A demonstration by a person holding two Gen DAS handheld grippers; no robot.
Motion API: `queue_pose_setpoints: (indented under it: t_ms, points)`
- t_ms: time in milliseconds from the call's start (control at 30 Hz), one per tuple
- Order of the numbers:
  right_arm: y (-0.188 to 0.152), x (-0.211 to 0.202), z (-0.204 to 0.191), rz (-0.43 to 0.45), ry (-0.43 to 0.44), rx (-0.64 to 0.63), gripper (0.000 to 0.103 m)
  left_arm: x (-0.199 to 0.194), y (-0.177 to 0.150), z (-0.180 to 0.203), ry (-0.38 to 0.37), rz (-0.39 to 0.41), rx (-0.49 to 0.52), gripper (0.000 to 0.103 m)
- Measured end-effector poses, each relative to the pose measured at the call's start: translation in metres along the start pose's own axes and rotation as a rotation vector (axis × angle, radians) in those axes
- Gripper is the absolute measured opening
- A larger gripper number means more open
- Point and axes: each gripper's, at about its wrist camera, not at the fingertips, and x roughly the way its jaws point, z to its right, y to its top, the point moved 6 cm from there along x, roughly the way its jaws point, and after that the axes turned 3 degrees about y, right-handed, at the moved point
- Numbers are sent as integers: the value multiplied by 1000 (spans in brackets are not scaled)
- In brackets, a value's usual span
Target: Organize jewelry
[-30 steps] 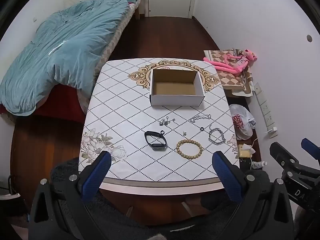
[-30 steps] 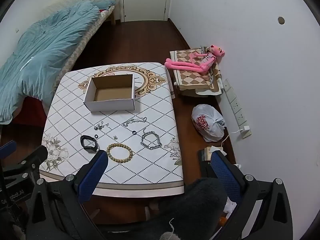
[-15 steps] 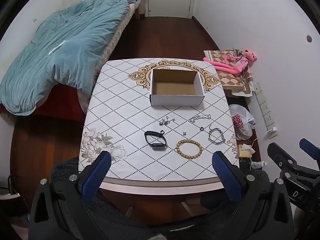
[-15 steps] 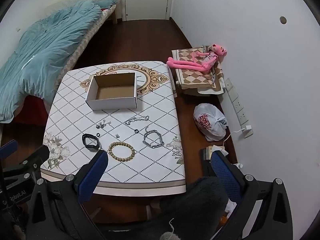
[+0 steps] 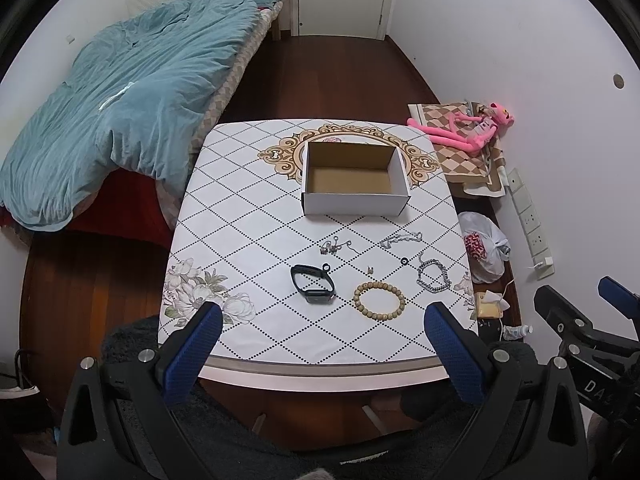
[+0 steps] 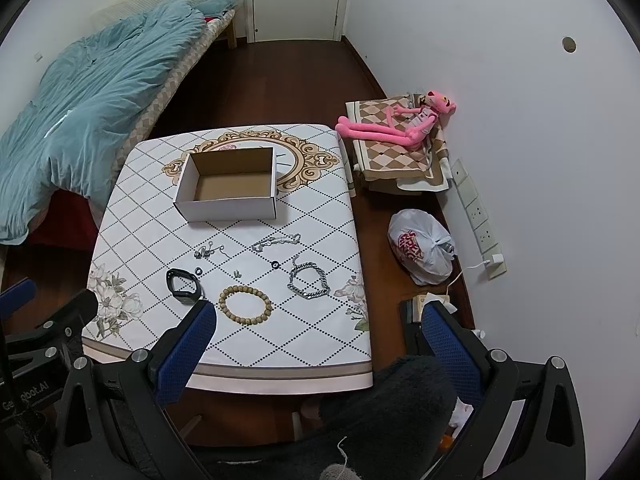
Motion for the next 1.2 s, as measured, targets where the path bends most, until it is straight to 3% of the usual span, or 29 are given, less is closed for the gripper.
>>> queue_pose_setpoints:
  t_ms: [1200]
  points:
    - [5, -6, -3, 6, 0, -11, 103, -2, 5, -4, 2, 5, 0, 103]
